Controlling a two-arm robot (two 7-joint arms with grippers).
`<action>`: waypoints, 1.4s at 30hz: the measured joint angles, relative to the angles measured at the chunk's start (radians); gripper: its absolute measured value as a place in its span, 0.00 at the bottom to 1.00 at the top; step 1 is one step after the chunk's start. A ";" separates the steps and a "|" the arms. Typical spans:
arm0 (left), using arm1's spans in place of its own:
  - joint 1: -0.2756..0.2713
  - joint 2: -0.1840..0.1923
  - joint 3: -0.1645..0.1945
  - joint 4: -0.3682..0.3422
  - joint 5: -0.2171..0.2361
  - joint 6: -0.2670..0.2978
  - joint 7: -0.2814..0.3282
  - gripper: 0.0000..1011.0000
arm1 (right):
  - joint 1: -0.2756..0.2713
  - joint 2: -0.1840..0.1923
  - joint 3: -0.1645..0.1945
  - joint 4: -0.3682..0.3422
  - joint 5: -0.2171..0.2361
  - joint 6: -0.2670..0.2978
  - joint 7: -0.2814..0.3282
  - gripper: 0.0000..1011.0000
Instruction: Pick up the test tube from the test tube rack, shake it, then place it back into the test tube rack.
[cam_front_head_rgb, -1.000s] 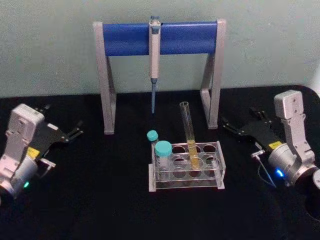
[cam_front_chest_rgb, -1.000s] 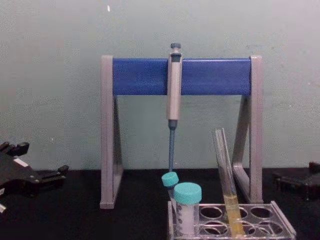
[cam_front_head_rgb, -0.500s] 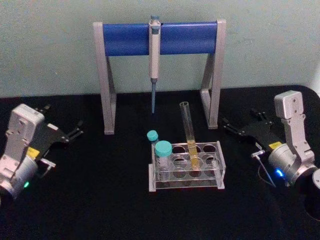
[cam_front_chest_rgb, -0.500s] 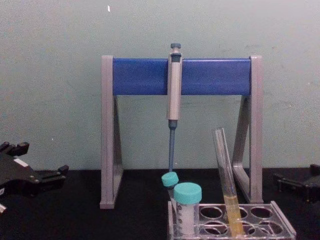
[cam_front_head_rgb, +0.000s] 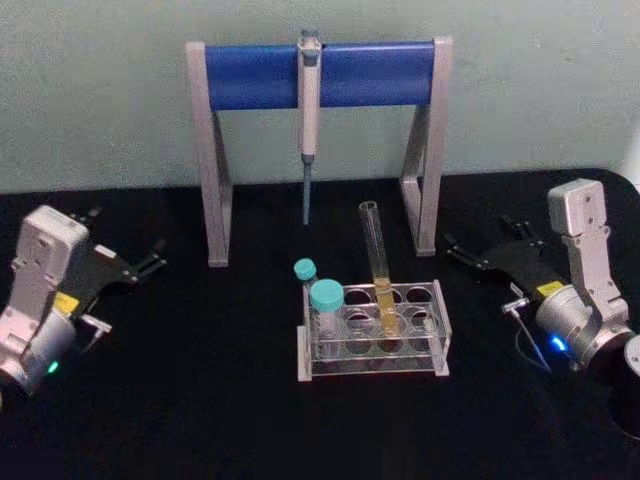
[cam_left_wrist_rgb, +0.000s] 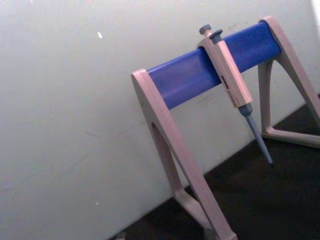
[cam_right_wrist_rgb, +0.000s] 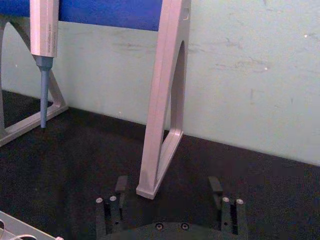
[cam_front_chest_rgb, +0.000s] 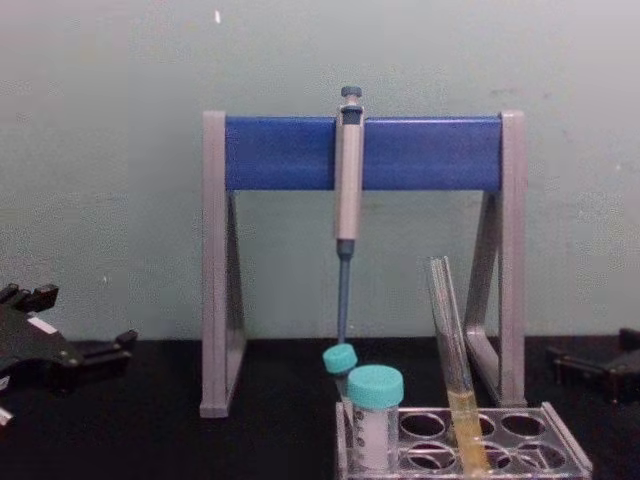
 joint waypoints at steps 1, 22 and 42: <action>0.000 0.000 0.000 0.000 0.000 0.000 0.000 0.99 | 0.000 0.000 0.000 0.000 0.000 0.000 0.000 0.99; 0.000 0.000 0.000 0.000 0.000 0.000 0.000 0.99 | 0.000 0.001 -0.001 0.000 0.001 -0.001 0.000 0.99; 0.000 0.000 0.000 0.000 0.000 0.000 0.000 0.99 | 0.000 0.001 -0.001 0.000 0.001 -0.001 0.000 0.99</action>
